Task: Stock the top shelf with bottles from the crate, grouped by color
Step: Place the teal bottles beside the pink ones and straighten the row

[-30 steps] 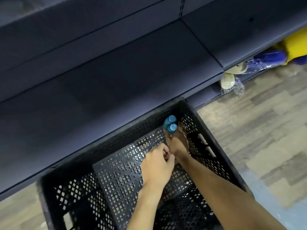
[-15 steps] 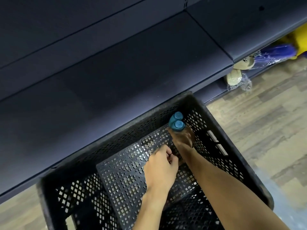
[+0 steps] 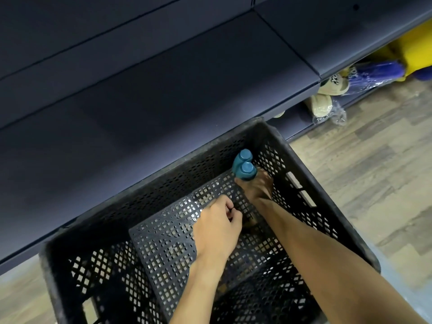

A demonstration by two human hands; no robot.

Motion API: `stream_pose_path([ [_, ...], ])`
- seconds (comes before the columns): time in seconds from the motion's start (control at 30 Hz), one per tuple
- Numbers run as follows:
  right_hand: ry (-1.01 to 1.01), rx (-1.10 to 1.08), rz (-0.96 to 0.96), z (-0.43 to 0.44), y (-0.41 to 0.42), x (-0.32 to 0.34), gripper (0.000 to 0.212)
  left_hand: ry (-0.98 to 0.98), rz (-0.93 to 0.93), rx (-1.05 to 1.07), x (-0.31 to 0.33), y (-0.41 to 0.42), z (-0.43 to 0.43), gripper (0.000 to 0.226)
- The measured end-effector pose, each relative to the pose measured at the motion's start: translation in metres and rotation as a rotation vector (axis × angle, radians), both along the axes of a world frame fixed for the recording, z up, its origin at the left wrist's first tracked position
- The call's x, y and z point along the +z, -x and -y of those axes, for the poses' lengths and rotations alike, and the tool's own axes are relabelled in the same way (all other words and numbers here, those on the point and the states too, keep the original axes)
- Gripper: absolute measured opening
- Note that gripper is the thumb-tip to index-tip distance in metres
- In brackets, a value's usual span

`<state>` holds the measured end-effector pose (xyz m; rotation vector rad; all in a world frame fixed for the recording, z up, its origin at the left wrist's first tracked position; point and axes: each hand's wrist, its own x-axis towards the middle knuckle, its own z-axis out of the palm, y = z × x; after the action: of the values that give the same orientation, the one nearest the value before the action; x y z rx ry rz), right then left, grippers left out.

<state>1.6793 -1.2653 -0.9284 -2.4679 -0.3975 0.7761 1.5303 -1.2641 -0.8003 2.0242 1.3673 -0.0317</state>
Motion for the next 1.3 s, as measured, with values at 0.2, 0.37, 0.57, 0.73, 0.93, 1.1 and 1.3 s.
stream_pose_path([
  [0.2,-0.070,0.187,-0.030,0.017,-0.005,0.037,0.056,-0.015,0.002,0.007,0.016,0.000,-0.001,0.006],
  [0.37,-0.196,0.326,0.062,0.024,-0.015,0.125,0.052,-0.068,0.046,-0.025,0.077,-0.007,-0.006,0.010],
  [0.57,-0.233,0.421,0.226,0.027,-0.027,0.257,0.046,-0.183,0.121,-0.067,0.182,-0.014,-0.021,0.010],
  [0.73,-0.298,0.460,0.275,0.031,-0.032,0.366,0.043,-0.284,0.180,-0.096,0.277,-0.016,-0.032,0.010],
  [0.93,-0.352,0.537,0.361,0.029,-0.033,0.508,0.042,-0.456,0.245,-0.173,0.395,-0.010,-0.049,0.008],
  [1.1,-0.444,0.553,0.451,0.023,-0.034,0.618,0.041,-0.636,0.344,-0.191,0.489,-0.011,-0.060,0.010],
  [1.3,-0.497,0.593,0.530,0.017,-0.034,0.733,0.036,-0.797,0.389,-0.188,0.586,-0.005,-0.074,0.009],
])
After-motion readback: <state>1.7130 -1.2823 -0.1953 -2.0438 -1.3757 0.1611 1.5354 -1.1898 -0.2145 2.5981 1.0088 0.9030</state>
